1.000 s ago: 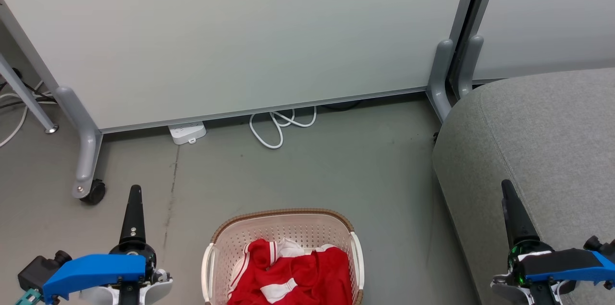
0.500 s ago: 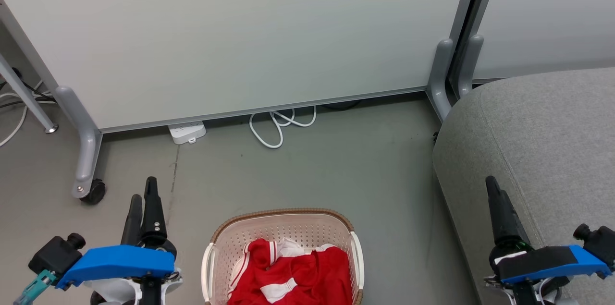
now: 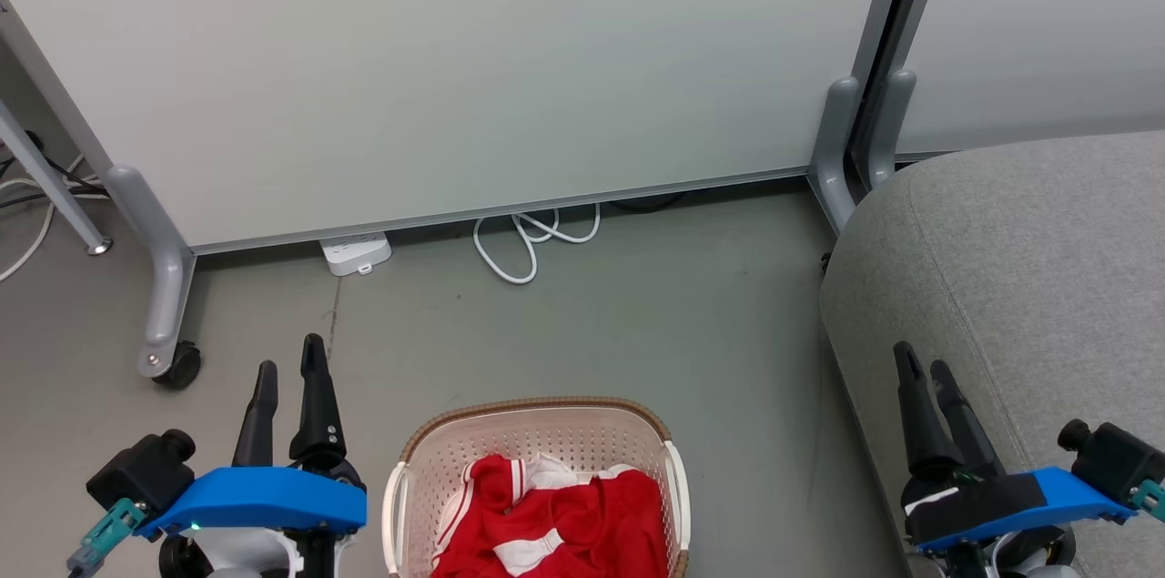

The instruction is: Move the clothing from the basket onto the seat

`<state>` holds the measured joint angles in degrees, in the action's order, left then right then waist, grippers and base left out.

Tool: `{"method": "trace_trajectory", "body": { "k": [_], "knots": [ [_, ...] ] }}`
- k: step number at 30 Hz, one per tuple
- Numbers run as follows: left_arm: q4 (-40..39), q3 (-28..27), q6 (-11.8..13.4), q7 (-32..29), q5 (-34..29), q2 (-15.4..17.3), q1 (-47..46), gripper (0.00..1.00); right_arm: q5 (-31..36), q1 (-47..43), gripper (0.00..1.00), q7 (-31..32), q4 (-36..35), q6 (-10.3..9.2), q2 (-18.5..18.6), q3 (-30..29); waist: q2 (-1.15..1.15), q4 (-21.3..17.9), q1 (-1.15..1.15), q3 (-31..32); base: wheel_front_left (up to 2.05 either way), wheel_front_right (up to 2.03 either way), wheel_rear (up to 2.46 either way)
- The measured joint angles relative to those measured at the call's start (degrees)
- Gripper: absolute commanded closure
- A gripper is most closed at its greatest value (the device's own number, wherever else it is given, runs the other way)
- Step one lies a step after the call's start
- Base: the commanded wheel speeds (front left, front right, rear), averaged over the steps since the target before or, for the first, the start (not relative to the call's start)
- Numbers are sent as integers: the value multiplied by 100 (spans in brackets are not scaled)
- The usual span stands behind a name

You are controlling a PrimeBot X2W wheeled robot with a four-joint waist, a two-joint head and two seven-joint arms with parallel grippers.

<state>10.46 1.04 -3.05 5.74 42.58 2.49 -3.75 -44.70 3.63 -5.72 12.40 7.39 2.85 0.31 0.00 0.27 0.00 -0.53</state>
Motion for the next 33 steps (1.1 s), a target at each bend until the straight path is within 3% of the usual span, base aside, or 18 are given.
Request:
{"method": "trace_trajectory", "body": {
  "k": [33],
  "knots": [
    [132, 411, 55, 499, -2071, 18, 14, 0, 2048, -2, 0, -498, 109, 1, 16, 350, 0, 45, 0, -13, 0, 0, 0]
  ]
}}
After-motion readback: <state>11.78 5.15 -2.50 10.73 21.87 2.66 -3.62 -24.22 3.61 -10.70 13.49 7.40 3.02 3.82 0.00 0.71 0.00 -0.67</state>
